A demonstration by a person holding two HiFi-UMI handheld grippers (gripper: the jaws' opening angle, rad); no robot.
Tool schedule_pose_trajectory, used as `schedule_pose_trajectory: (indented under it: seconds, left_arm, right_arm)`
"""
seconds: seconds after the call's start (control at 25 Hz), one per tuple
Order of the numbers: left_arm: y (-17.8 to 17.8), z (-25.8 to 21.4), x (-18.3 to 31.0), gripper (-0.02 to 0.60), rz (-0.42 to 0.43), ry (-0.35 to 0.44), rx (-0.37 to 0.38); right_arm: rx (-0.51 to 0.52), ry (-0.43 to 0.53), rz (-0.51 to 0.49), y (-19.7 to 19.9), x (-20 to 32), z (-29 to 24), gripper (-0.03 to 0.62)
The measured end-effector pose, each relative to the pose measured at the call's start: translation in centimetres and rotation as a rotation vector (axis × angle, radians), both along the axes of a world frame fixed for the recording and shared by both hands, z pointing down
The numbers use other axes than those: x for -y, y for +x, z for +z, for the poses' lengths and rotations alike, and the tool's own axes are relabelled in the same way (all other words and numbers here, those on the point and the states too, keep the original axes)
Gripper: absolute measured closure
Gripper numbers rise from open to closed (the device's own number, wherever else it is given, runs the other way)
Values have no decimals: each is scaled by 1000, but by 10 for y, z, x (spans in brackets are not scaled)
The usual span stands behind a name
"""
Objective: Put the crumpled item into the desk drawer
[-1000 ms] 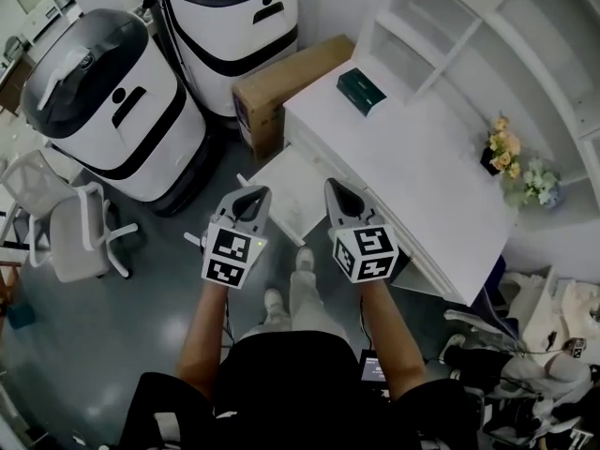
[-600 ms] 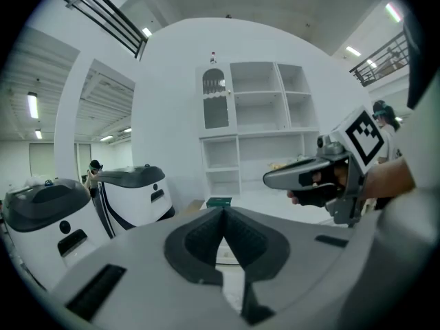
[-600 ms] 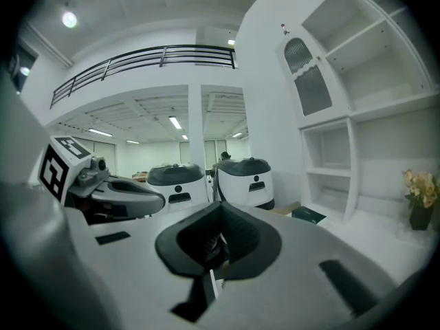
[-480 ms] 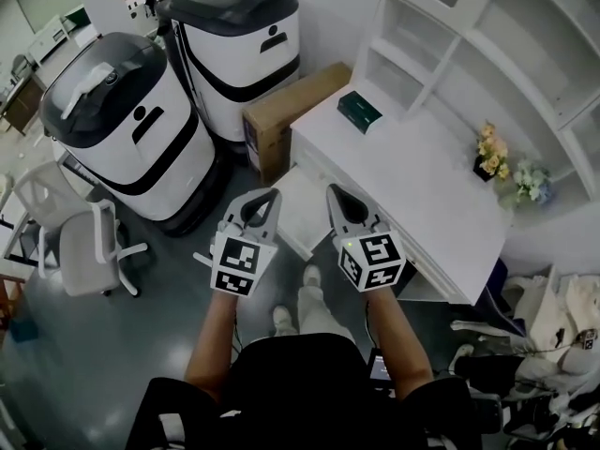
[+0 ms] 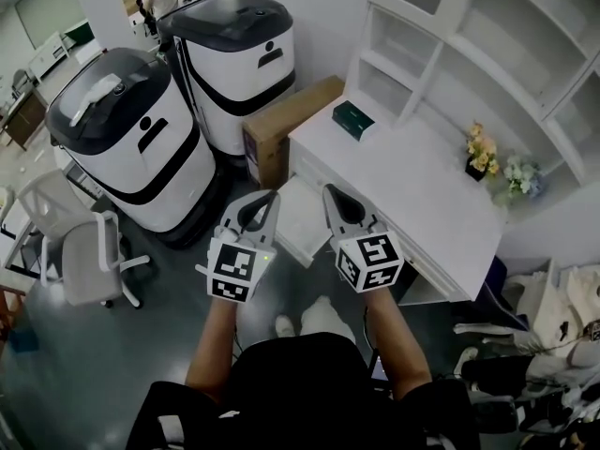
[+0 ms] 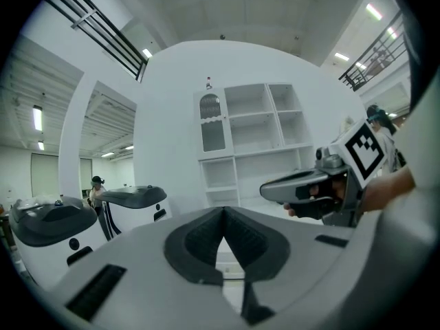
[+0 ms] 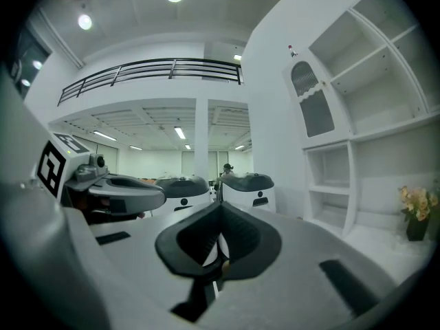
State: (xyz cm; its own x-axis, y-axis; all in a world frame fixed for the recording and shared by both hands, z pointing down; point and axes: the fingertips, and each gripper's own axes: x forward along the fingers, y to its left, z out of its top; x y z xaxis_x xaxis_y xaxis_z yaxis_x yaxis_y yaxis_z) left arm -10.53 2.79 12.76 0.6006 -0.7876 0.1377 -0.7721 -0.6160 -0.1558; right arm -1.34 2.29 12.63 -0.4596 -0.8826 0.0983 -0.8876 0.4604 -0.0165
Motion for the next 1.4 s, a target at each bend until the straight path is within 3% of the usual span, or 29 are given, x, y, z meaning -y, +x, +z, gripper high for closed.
schedule_pose_trajectory:
  seconds: [0.56,1.4]
  left_arm:
    - [35,-44,-28,575,-6,72,-24]
    - [73,-63,-145,575,-44,94,-40]
  right_arm:
    - [16,80,-17,29,-33,-47,600]
    - [24,105,-75,62,-142,-65,600]
